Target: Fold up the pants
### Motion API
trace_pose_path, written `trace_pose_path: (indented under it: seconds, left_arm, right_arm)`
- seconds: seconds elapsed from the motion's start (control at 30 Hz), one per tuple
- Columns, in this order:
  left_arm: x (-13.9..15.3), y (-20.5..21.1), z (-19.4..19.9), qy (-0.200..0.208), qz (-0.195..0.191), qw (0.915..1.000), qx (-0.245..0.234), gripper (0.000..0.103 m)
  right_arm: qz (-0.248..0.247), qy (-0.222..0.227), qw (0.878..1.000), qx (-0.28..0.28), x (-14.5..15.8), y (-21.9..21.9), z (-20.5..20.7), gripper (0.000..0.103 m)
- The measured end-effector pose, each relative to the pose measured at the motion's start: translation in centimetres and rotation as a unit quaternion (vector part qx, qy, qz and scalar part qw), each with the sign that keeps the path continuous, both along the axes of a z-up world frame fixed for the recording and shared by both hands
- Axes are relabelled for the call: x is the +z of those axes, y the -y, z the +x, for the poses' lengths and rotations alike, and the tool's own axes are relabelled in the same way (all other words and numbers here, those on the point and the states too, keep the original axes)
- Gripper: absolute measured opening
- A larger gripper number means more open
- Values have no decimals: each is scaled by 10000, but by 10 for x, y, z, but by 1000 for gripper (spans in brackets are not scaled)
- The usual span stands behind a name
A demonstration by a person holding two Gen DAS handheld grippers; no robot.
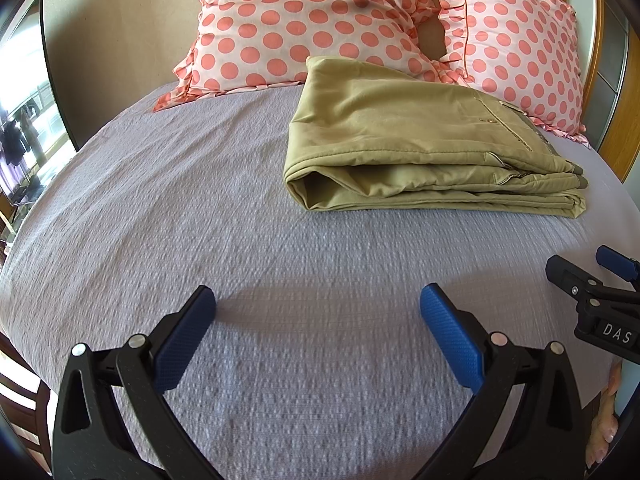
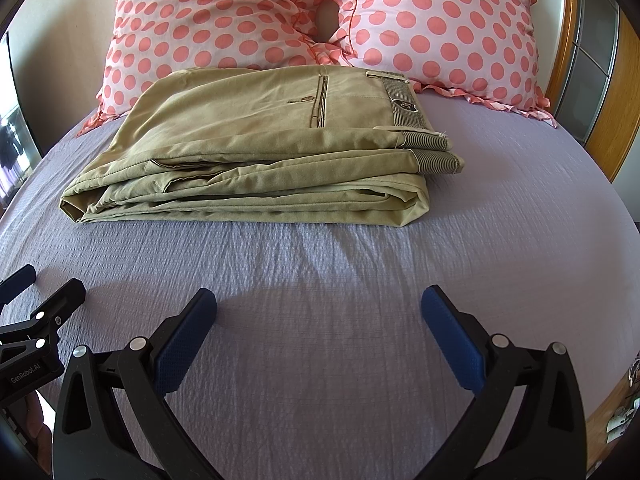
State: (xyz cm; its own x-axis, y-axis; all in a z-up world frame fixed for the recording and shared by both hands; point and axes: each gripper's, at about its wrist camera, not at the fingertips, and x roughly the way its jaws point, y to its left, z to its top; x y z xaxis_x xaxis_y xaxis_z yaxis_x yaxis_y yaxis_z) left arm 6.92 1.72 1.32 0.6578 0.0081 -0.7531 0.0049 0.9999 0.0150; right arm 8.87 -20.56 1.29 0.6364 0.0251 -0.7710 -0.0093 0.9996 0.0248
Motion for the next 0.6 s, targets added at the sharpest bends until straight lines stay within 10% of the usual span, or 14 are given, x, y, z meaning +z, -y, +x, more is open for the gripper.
trace_pose_path:
  seconds: [0.6]
  left_arm:
    - [0, 0, 5, -185, -15, 9998, 8, 101]
  right_arm:
    - [0, 2, 10000, 0, 0, 0, 0, 102]
